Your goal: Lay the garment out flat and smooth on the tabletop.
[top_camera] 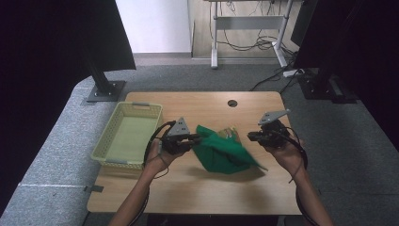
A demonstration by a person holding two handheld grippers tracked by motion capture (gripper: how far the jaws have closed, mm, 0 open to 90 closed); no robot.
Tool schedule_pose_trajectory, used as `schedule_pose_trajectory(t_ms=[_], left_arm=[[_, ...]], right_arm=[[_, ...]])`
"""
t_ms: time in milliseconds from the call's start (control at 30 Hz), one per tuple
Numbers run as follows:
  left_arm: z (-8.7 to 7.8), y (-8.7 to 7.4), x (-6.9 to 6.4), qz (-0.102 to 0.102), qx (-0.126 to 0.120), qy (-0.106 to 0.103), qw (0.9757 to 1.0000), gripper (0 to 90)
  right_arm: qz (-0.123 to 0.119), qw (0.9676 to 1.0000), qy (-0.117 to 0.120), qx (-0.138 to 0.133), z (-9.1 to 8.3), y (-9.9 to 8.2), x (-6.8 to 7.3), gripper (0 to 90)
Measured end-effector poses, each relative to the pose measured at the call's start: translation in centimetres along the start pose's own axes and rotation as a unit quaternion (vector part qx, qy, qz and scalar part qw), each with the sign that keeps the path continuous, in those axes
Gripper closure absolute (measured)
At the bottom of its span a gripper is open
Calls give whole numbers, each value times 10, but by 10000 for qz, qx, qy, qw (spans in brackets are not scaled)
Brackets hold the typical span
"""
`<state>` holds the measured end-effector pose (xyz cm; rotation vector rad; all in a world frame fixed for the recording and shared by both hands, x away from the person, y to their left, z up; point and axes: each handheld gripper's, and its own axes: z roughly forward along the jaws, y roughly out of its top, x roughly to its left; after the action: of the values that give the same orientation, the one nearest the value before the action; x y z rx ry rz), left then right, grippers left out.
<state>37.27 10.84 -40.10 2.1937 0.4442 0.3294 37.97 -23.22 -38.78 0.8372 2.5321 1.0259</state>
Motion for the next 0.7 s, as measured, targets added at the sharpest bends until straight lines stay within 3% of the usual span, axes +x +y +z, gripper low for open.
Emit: schedule_pose_trajectory(t_ms=[100, 133, 167, 200, 300, 333, 500, 533, 600, 633, 667, 700], left_arm=[[1, -4, -1, 64, 74, 87, 9999, 569], [9, -18, 1, -70, 296, 90, 9995, 569], [16, -27, 3, -187, 426, 56, 9989, 448], [16, -27, 3, -187, 426, 56, 9989, 437], [16, -27, 3, -187, 426, 56, 9989, 437], [33, -46, 8, -396, 708, -3, 9967, 405], [41, -53, 10, -487, 776, -26, 9958, 400], [55, -64, 10, -587, 898, -114, 9942, 400], [55, -64, 10, -587, 898, -114, 9942, 399], [70, -71, 8, -607, 1003, -179, 9929, 399], [70, -71, 8, -607, 1003, -179, 9929, 393], [76, -72, 7, -598, 1049, -191, 9925, 393]], right_arm=[[-33, 9999, 43, 126, 2, -8, 1, 725], [-33, 9999, 43, 126, 2, -8, 1, 711], [153, 9993, 92, 323, 19, -25, -6, 631], [153, 9993, 92, 323, 19, -25, -6, 631], [204, 9991, 137, 344, 24, -29, -8, 612], [306, 9981, 265, 459, 42, -40, -10, 548], [264, 9975, 278, 593, 53, -48, -9, 513], [264, 9975, 278, 593, 53, -48, -9, 504], [267, 9968, 247, 712, 64, -59, -11, 504], [267, 9968, 247, 712, 64, -59, -11, 485], [267, 9968, 247, 712, 64, -59, -11, 485], [385, 9955, 236, 828, 74, -71, -17, 472]])
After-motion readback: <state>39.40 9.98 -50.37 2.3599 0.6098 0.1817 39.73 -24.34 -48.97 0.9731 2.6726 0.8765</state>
